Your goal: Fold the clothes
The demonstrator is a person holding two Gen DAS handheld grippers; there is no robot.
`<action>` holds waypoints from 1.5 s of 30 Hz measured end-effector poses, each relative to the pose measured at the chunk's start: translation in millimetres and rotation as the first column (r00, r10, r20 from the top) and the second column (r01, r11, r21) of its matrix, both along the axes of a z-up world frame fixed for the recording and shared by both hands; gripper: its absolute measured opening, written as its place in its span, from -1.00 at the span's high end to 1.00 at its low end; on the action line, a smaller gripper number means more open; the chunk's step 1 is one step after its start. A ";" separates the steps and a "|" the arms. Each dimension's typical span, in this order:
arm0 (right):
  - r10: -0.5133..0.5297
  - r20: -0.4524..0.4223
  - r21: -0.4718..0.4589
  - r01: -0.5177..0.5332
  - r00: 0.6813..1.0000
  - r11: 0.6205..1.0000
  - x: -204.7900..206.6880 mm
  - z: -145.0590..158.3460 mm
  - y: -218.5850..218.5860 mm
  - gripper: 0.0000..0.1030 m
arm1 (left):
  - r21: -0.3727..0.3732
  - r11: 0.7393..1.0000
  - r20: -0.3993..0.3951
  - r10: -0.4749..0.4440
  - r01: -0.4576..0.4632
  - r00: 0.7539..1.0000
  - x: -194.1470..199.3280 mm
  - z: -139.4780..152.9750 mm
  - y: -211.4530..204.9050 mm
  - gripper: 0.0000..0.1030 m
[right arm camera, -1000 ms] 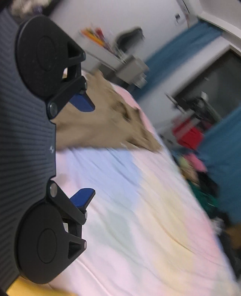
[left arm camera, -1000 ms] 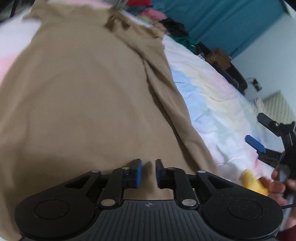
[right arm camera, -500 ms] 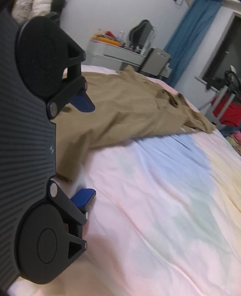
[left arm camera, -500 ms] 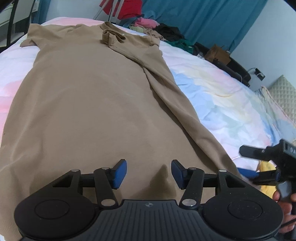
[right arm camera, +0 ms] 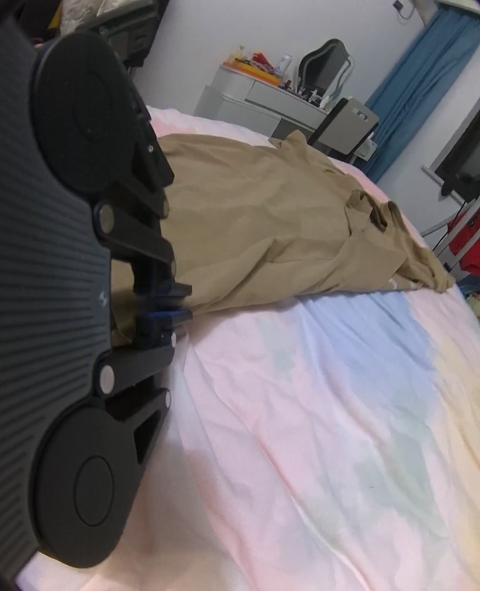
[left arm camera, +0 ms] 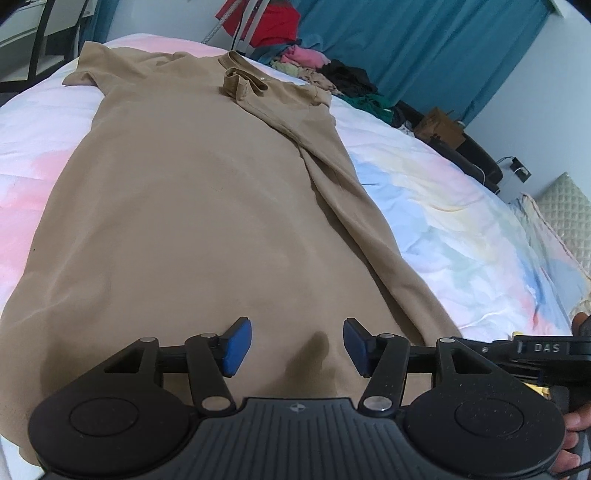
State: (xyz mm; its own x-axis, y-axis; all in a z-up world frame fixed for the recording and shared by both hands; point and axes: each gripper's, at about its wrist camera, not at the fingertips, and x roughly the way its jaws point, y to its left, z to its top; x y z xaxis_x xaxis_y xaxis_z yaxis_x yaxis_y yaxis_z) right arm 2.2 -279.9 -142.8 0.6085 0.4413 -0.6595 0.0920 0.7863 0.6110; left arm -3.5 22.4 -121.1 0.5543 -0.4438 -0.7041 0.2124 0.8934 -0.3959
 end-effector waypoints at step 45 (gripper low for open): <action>0.319 0.164 -0.359 -0.244 0.934 0.901 -30.2 43.2 109.6 -0.62 | 0.037 0.995 0.032 0.093 -0.094 0.995 2.9 7.0 12.6 -0.23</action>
